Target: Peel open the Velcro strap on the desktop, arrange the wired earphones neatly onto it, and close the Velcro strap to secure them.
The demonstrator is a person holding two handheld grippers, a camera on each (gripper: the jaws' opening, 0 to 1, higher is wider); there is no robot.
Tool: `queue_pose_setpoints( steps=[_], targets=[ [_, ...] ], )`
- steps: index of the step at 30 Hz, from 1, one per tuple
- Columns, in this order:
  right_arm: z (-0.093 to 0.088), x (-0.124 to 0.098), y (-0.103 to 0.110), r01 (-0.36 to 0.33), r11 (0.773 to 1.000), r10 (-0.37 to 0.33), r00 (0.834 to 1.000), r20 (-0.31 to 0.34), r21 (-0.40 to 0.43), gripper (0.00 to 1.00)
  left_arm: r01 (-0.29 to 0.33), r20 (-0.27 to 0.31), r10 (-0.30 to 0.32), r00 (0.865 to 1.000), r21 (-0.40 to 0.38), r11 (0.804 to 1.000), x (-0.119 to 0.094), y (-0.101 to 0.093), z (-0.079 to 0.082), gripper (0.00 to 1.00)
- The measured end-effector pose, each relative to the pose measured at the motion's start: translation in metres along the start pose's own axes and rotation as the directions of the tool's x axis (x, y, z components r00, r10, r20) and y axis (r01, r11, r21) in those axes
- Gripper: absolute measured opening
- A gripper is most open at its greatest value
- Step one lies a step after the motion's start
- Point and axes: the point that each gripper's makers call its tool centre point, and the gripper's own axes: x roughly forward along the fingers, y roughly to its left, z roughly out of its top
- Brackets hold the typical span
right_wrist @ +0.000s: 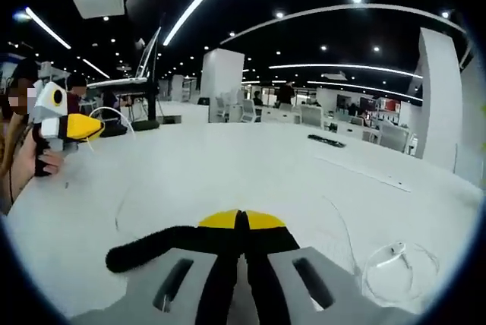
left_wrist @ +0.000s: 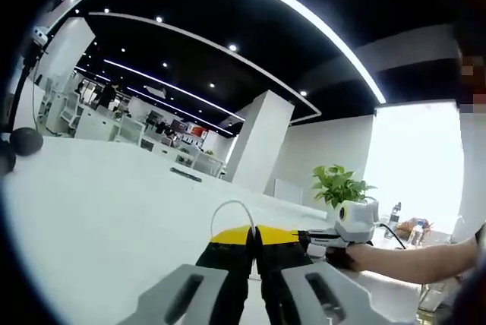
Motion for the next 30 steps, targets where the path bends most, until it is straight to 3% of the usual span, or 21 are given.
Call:
queue_pose_setpoints(
  steps=[4,7,10,13,18,22,30],
  targets=[
    [-0.007,0.001,0.004,-0.026,1.000,0.026,0.999,-0.037,-0.007,0.03,-0.003,0.001,0.003,1.000,0.007,1.000,0.000,0.000,0.000,0.05],
    [-0.008,0.000,0.010,-0.074,0.996,0.076,0.996,-0.053,0.051,0.03,-0.007,0.017,0.007,1.000,-0.003,1.000,-0.001,0.001,0.003,0.05],
    [-0.009,-0.001,0.012,-0.127,0.985,0.136,0.988,-0.076,0.114,0.03,-0.009,0.079,0.014,0.997,-0.066,0.998,-0.003,0.005,0.016,0.05],
    [-0.009,-0.004,0.019,-0.175,0.978,0.186,0.979,-0.085,0.116,0.03,-0.013,0.111,0.024,0.994,-0.095,0.995,-0.007,0.011,0.024,0.05],
    [-0.011,-0.013,0.034,-0.228,0.970,0.235,0.969,-0.080,0.089,0.02,-0.050,0.222,0.075,0.972,-0.119,0.992,-0.015,0.022,0.044,0.05],
    [-0.012,-0.022,0.042,-0.239,0.968,0.245,0.967,-0.069,0.076,0.02,-0.062,0.204,0.086,0.975,-0.124,0.990,-0.013,0.024,0.040,0.05],
    [-0.013,-0.035,0.055,-0.276,0.959,0.280,0.957,-0.071,0.061,0.02,-0.067,0.174,0.074,0.982,-0.046,0.997,-0.009,0.018,0.033,0.05]
  ],
)
